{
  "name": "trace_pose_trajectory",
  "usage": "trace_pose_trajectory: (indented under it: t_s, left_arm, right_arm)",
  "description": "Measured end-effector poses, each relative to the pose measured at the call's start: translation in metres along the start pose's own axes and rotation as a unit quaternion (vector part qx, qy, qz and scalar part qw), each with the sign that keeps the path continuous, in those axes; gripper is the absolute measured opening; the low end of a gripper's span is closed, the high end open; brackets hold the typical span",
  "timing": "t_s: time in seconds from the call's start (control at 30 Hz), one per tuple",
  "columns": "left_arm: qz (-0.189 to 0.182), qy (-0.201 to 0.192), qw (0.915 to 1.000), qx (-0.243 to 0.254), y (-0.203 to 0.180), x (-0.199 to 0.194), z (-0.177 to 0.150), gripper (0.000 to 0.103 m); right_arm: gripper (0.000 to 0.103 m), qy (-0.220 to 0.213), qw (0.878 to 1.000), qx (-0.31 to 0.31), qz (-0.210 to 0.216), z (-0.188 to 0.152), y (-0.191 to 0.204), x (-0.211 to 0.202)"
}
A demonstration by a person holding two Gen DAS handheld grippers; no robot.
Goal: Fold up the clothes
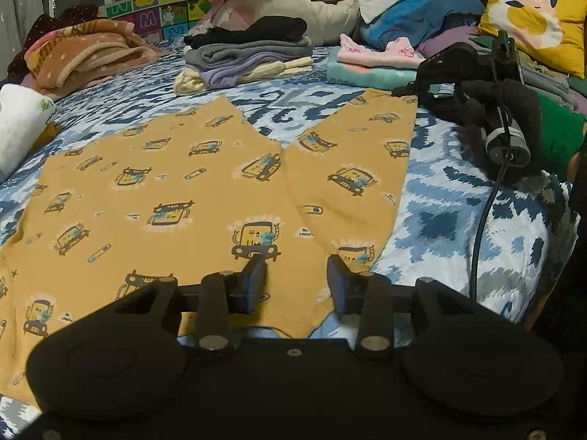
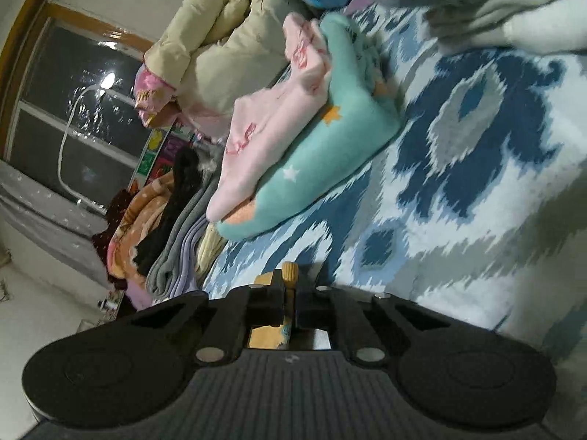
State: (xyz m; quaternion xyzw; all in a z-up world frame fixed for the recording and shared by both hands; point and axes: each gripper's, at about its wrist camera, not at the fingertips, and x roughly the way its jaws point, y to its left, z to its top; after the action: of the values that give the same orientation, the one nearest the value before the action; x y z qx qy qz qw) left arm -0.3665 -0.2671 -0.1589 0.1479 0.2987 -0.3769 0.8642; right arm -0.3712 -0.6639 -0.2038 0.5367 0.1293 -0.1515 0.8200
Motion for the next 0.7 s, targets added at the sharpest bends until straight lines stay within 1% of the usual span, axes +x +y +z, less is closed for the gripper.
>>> trace_pose_trajectory:
  t_s: [0.1,0.17,0.23,0.3,0.33,0.37,0.4,0.43,0.47,0.5,0.57,0.63,0.7]
  left_arm:
    - [-0.002,0.0,1.0,-0.004,0.001,0.0,0.0,0.038]
    - [-0.001,0.0,1.0,-0.004,0.001,0.0,0.0,0.038]
    - [-0.007,0.002,1.0,-0.005,0.002,0.001,0.0,0.038]
    - [-0.015,0.011,0.9998,-0.009,0.004,-0.002,0.004,0.039]
    - [-0.018,0.016,0.9997,-0.011,0.006,-0.003,0.007,0.039]
    - [-0.019,0.014,0.9996,-0.014,0.007,-0.007,0.008,0.04]
    - [-0.02,0.011,0.9996,-0.018,0.007,-0.013,0.008,0.042]
    - [-0.021,0.008,0.9995,-0.021,0.008,-0.018,0.009,0.042]
    - [-0.019,0.005,0.9996,-0.019,0.008,-0.022,0.009,0.042]
    - [-0.017,0.004,0.9997,-0.018,0.008,-0.023,0.009,0.042]
    - [-0.013,0.006,0.9997,-0.018,0.007,-0.024,0.01,0.043]
    - [-0.008,0.01,0.9997,-0.022,0.006,-0.022,0.015,0.042]
    - [-0.011,0.01,0.9998,-0.013,-0.002,-0.018,0.023,0.042]
  right_arm:
    - [0.006,-0.012,1.0,0.005,0.0,0.0,-0.002,-0.005]
    - [0.006,-0.013,1.0,0.004,0.0,0.0,-0.003,-0.004]
    - [0.006,-0.008,1.0,-0.005,-0.009,0.0,0.0,-0.001]
    - [0.011,-0.005,1.0,-0.003,-0.006,0.002,0.0,-0.003]
    - [0.017,-0.016,1.0,-0.005,-0.004,0.003,0.001,-0.008]
    - [0.028,-0.026,1.0,-0.006,-0.003,0.004,0.002,-0.013]
    - [0.035,-0.036,0.999,-0.008,0.0,0.006,0.002,-0.018]
    - [0.051,-0.04,0.999,-0.013,0.01,0.006,0.004,-0.024]
    - [0.061,-0.044,0.999,-0.024,0.011,0.005,0.007,-0.03]
    - [0.063,-0.047,0.998,-0.036,0.005,0.002,0.009,-0.038]
    - [0.063,-0.053,0.997,-0.058,-0.007,-0.004,0.013,-0.054]
    - [0.063,-0.052,0.999,-0.016,0.001,-0.011,0.003,-0.07]
    - [0.062,-0.058,0.998,0.03,0.019,-0.019,-0.009,-0.085]
